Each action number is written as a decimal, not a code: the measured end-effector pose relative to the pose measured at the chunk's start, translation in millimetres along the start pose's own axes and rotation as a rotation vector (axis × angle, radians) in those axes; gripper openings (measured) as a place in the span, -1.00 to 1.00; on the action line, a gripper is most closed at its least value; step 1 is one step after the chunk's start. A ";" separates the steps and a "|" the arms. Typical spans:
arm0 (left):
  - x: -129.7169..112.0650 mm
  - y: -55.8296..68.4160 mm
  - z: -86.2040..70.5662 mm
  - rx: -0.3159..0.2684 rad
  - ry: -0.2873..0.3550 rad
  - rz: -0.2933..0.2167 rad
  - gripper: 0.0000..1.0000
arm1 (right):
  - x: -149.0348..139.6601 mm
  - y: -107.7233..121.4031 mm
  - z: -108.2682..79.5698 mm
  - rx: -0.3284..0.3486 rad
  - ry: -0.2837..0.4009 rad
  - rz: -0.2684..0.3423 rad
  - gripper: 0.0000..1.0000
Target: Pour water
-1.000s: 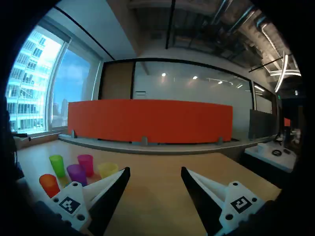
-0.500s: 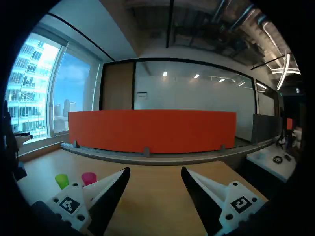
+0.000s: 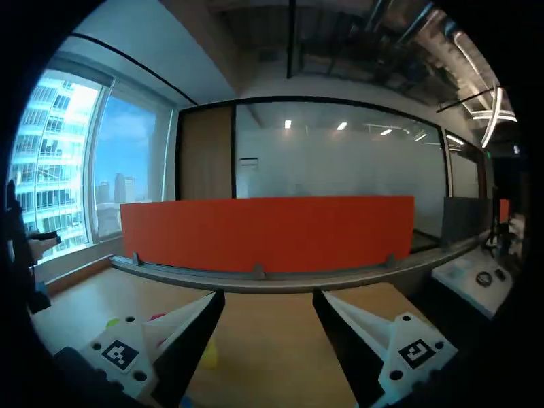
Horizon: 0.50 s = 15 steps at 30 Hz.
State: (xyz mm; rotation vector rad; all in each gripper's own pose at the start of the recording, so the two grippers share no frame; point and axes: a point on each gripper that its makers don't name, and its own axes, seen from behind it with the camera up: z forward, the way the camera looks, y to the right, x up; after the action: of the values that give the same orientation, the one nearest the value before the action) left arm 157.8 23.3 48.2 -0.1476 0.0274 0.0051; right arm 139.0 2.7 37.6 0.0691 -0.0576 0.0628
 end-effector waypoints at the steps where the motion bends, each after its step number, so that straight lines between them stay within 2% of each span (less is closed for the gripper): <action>1: -1.7 2.2 0.6 -0.009 -0.006 -0.001 0.98 | -0.2 -1.8 0.5 0.009 -0.001 0.003 1.00; 9: -6.1 17.1 5.9 -0.091 -0.031 -0.004 0.98 | 1.5 -16.7 1.6 0.092 0.002 -0.003 1.00; 15: -1.0 33.9 8.3 -0.193 -0.031 -0.024 0.98 | 9.1 -39.5 -2.6 0.223 0.012 -0.002 1.00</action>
State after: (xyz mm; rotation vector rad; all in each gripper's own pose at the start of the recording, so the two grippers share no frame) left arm 156.8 58.0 51.4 -0.3403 -0.0055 -0.0140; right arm 150.7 -35.9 32.9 0.2920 -0.0380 0.0675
